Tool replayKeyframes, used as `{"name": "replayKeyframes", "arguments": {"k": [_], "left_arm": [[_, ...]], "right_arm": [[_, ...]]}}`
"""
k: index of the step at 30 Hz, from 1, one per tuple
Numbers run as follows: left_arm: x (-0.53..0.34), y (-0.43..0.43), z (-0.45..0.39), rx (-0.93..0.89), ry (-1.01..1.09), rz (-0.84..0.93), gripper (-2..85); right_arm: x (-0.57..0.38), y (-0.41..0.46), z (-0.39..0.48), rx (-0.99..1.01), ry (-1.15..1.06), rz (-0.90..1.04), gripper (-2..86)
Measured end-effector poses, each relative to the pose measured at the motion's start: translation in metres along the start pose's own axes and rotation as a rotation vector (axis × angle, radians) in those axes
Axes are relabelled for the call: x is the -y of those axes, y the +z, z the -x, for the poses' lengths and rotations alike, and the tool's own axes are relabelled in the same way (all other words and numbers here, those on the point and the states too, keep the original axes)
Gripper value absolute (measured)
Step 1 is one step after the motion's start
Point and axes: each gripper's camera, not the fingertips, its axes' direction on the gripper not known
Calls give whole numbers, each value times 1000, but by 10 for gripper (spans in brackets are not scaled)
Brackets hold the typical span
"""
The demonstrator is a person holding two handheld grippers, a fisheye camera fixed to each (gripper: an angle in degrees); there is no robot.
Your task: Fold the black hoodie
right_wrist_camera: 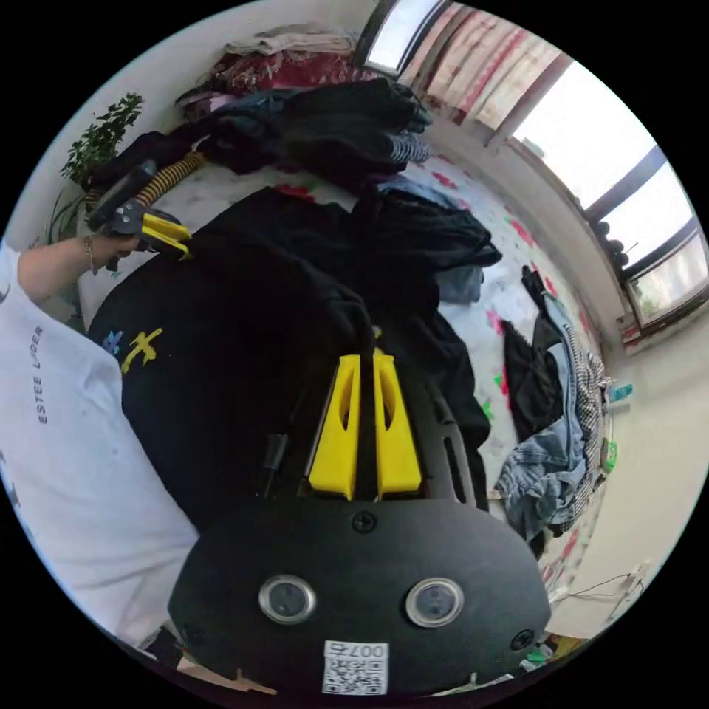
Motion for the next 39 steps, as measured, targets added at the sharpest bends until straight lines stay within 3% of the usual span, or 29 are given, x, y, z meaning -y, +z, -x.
{"name": "replayKeyframes", "arguments": {"k": [3,7,10,18,23,29,36,37,39], "left_arm": [[-7,-4,0,16,32,-34,93],[-17,0,3,28,53,-40,89],[-27,-2,13,10,56,-49,97],[-51,-27,48,-77,-24,-131,87],[-68,-14,69,-265,-247,-109,79],[-108,-38,59,-269,-426,-111,69],[-148,-52,36,-232,-554,-80,63],[-153,-55,32,-221,-568,-85,63],[-159,-61,24,-204,-579,-103,61]], "right_arm": [[-16,-61,-36,-26,-70,-92,4],[-48,-25,-63,-11,-8,116,3],[-76,9,-85,225,155,280,13],[-189,-45,-188,409,814,20,69],[-365,-73,-274,438,1508,-278,97],[-524,-81,-305,449,2017,-633,99],[-580,-101,-347,583,2080,-848,32],[-579,-123,-359,602,1973,-957,24],[-573,-166,-380,576,1783,-998,16]]}}
